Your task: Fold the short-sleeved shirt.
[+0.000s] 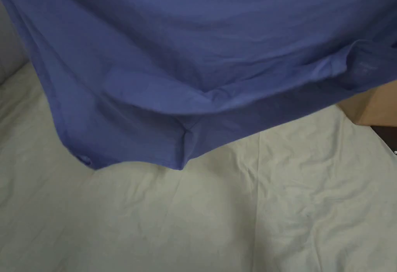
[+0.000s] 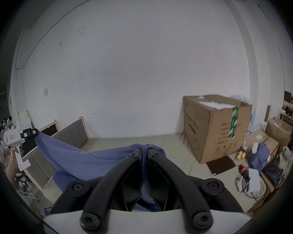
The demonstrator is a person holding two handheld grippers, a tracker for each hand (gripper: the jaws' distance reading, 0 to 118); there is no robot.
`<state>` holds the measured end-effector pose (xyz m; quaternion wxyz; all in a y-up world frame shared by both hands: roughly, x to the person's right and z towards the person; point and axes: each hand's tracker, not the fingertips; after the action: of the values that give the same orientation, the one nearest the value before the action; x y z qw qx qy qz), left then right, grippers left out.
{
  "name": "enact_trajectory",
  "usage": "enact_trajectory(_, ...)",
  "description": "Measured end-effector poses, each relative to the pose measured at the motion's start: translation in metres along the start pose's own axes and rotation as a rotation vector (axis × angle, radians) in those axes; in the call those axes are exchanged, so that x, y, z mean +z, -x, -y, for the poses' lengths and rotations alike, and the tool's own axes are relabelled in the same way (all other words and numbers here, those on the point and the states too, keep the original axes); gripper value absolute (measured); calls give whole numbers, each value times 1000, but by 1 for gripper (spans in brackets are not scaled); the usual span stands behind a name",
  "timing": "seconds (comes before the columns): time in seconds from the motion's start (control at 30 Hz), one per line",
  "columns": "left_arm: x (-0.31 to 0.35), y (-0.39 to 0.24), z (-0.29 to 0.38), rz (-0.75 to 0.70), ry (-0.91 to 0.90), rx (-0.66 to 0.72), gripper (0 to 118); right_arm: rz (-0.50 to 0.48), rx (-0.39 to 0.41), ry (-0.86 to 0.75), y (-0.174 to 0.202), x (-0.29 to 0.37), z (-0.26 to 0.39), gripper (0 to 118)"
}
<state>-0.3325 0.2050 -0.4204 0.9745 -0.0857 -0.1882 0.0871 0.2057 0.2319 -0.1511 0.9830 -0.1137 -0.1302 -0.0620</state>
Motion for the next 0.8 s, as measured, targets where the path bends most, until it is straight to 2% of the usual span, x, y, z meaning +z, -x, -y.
enact_trajectory(0.17,8,-2,-22,6,-48,18,0,33,31,-31,13,8,-32,4)
enact_trajectory(0.43,-4,-6,-40,-44,-67,10,0,53,-6,18,29,-15,-52,4)
enact_trajectory(0.53,-18,-10,-37,-109,-49,-67,0,59,-27,40,33,-22,-53,4)
enact_trajectory(0.63,-35,-8,-37,-127,-30,-35,0,92,-21,53,31,-23,-53,4)
enact_trajectory(0.67,-41,-7,-37,-129,-26,-26,0,118,-10,57,2,-40,-66,4)
enact_trajectory(0.73,-33,-7,-37,-149,-26,-31,0,155,4,59,1,-45,-67,4)
enact_trajectory(0.8,-46,-17,-39,-176,-18,-55,0,186,31,60,17,-86,-83,3)
